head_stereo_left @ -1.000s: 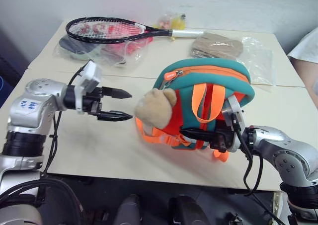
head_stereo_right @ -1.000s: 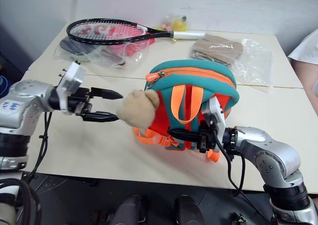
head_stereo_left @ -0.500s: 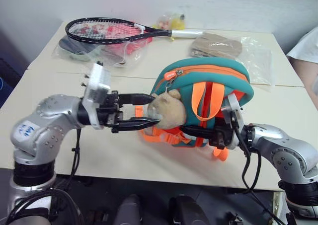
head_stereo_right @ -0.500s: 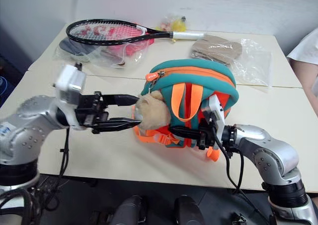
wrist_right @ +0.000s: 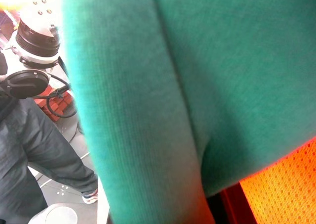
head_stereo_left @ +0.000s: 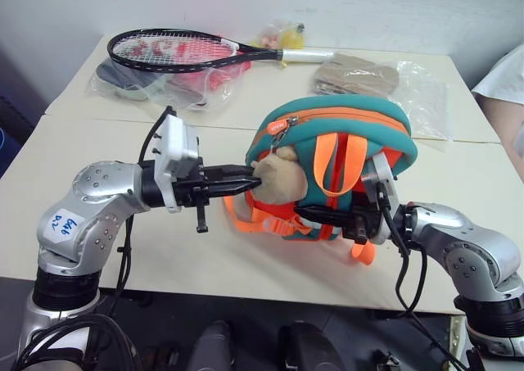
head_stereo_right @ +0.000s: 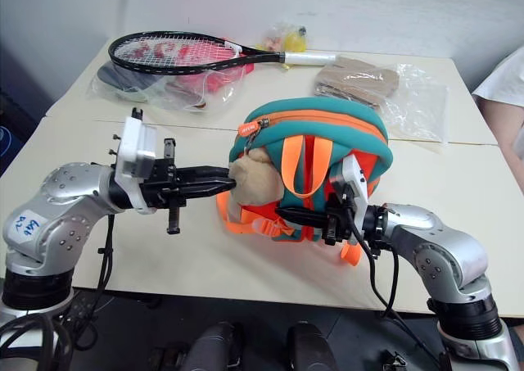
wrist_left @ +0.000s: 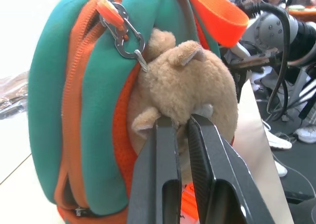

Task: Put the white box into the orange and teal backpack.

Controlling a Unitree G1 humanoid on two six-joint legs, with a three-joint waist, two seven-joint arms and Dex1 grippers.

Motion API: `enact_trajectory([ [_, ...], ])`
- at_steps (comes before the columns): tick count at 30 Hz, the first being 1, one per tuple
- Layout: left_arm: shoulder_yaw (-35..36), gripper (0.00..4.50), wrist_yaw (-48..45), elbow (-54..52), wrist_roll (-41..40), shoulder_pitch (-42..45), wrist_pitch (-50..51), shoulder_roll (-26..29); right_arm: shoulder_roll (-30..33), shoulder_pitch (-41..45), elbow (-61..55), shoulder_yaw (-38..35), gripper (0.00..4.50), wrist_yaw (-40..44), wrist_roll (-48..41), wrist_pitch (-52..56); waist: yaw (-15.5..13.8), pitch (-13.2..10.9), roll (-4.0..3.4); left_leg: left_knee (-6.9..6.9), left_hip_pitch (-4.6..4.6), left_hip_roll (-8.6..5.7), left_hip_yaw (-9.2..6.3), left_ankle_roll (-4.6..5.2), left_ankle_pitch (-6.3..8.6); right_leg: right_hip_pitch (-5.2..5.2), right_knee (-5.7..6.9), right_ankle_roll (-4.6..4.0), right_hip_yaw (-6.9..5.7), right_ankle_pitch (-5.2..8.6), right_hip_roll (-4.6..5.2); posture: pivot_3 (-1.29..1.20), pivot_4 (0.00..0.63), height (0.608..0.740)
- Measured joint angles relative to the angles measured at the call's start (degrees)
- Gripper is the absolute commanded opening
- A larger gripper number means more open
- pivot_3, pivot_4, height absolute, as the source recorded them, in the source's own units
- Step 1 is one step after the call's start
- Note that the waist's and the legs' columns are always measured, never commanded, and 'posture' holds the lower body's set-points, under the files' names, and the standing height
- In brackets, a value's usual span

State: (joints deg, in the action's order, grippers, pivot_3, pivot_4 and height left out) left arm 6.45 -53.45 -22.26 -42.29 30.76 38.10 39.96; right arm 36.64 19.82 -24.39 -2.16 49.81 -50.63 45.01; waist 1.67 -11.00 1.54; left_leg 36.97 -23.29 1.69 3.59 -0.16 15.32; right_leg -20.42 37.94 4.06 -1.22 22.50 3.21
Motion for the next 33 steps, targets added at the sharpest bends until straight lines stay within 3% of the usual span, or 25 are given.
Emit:
enact_trajectory([
  [5, 7.7, 0.02, -5.9, 11.4, 1.0, 1.0, 0.8, 15.6, -0.5, -0.2, 0.0, 0.1, 0.0, -0.2, 0.5, 0.0, 0.7, 0.0, -0.03, -0.22, 0.08, 0.04, 0.04, -0.09, -0.05, -0.08, 0.02, -0.02, 0.05, 0.01, -0.06, 0.0, 0.15, 0.74],
  [7, 4.5, 0.02, -8.3, 16.0, 8.5, -0.9, -6.9, 19.9, -0.8, -0.3, 0.0, 0.1, 0.0, -0.5, 0.6, -0.1, 0.5, 0.0, -0.05, -0.27, 0.12, 0.01, 0.07, -0.09, -0.05, -0.08, -0.03, -0.03, 0.06, 0.01, -0.02, 0.0, 0.15, 0.74],
  [9, -1.1, 0.02, -9.6, 21.1, 16.8, -1.8, -15.2, 20.9, -1.0, -0.3, -0.1, 0.1, 0.0, -0.6, 1.0, -0.2, 0.2, 0.0, -0.06, -0.33, 0.13, -0.03, 0.1, 0.02, -0.01, -0.08, -0.05, -0.03, 0.07, 0.01, 0.02, 0.0, 0.15, 0.74],
  [18, -13.1, 0.02, -2.2, 30.3, 28.3, 2.0, -22.5, 0.1, -3.0, -1.2, -0.2, -0.4, 0.0, -2.4, 1.3, -0.4, -0.9, 0.0, -0.04, 0.03, -0.06, -0.07, 0.13, 0.19, 0.13, -0.1, 0.04, -0.01, 0.03, 0.0, 0.11, 0.0, 0.15, 0.74],
  [23, -12.6, 0.02, 0.2, 27.3, 28.6, -0.7, -21.3, -3.9, -3.6, -2.0, -0.4, -0.5, 0.0, -3.0, 1.3, -0.6, -0.9, 0.0, -0.04, 0.07, -0.01, -0.06, 0.11, 0.16, 0.11, -0.06, 0.1, -0.01, 0.02, 0.0, 0.12, 0.0, 0.15, 0.74],
  [26, -10.5, 0.94, -0.4, 22.6, 26.2, -4.8, -18.1, -2.6, -5.2, -2.8, -0.5, -0.9, 0.0, -4.2, 1.2, -1.4, -0.7, 0.0, -0.04, 0.06, -0.01, -0.05, 0.09, 0.15, 0.11, -0.05, 0.09, -0.01, 0.02, 0.0, 0.11, 0.0, 0.15, 0.74],
  [28, -8.7, 1.55, -0.5, 21.0, 24.9, -6.6, -15.2, -1.0, -5.7, -3.1, -0.5, -1.1, 0.73, -4.3, 1.1, -2.3, -0.4, 0.0, -0.04, 0.05, 0.0, -0.05, 0.07, 0.17, 0.11, -0.05, 0.1, -0.01, 0.01, 0.0, 0.11, 0.0, 0.15, 0.74],
  [33, 1.6, 3.07, -4.1, 20.9, 21.8, -14.6, -13.1, 9.0, 1.3, -9.4, 0.5, -6.6, 2.35, 2.1, 4.3, -8.1, 0.1, 0.0, -0.04, -0.1, -0.01, -0.05, 0.07, 0.24, 0.16, -0.07, -0.04, -0.01, -0.01, 0.0, 0.11, 0.0, 0.15, 0.74],
])
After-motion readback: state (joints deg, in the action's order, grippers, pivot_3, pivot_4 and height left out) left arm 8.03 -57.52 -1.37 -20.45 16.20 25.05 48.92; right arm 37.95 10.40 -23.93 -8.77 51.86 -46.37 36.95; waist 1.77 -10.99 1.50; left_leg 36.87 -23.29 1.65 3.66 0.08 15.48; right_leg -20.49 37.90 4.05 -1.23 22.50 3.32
